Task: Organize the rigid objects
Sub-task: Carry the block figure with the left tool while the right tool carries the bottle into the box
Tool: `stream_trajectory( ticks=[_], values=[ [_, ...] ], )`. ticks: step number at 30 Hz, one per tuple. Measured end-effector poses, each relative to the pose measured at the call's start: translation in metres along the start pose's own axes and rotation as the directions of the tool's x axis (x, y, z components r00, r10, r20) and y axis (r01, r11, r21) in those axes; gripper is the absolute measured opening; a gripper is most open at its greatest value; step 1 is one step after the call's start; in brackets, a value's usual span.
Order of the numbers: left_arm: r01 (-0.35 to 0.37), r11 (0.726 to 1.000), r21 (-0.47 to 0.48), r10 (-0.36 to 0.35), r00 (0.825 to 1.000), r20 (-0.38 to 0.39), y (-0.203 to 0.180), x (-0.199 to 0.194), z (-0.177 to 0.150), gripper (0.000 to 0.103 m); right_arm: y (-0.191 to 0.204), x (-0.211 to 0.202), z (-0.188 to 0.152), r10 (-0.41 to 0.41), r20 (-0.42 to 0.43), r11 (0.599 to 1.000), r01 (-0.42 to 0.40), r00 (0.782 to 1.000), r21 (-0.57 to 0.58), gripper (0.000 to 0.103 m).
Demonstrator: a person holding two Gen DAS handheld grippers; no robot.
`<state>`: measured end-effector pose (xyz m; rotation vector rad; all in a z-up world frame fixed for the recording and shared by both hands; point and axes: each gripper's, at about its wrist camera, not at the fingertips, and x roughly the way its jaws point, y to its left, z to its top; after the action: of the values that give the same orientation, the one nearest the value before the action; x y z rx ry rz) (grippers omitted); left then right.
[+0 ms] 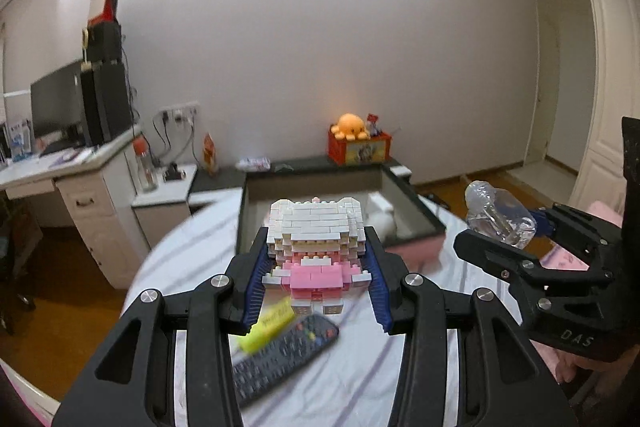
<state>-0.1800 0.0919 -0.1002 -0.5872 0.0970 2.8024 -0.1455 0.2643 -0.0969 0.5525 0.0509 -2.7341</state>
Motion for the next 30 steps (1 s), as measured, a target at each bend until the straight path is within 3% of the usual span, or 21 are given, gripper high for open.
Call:
stream_trajectory(
  ticks=[5, 13, 22, 30],
  values=[
    [-0.009, 1.0, 0.018, 0.008, 0.999, 0.032, 0.0, 0.008, 0.022, 0.044, -0.003, 0.001, 0.023, -0.002, 0.049, 1.0, 0.003, 0.999, -0.022, 0.054],
    [-0.036, 0.999, 0.02, 0.035, 0.999, 0.02, 0.005, 0.05, 0.046, 0.044, -0.012, 0.03, 0.041, -0.017, 0.046, 0.998, 0.02, 0.999, -0.067, 0.054],
    [-0.042, 0.998, 0.042, 0.045, 0.996, -0.071, 0.013, 0.122, 0.051, 0.044, -0.043, 0.087, 0.045, -0.02, -0.022, 0.999, 0.019, 1.0, -0.037, 0.054],
    [-0.038, 0.999, 0.036, 0.045, 0.978, -0.204, 0.017, 0.183, 0.029, 0.044, -0.071, 0.148, 0.03, -0.023, -0.147, 1.0, 0.026, 0.989, 0.014, 0.054]
  ],
)
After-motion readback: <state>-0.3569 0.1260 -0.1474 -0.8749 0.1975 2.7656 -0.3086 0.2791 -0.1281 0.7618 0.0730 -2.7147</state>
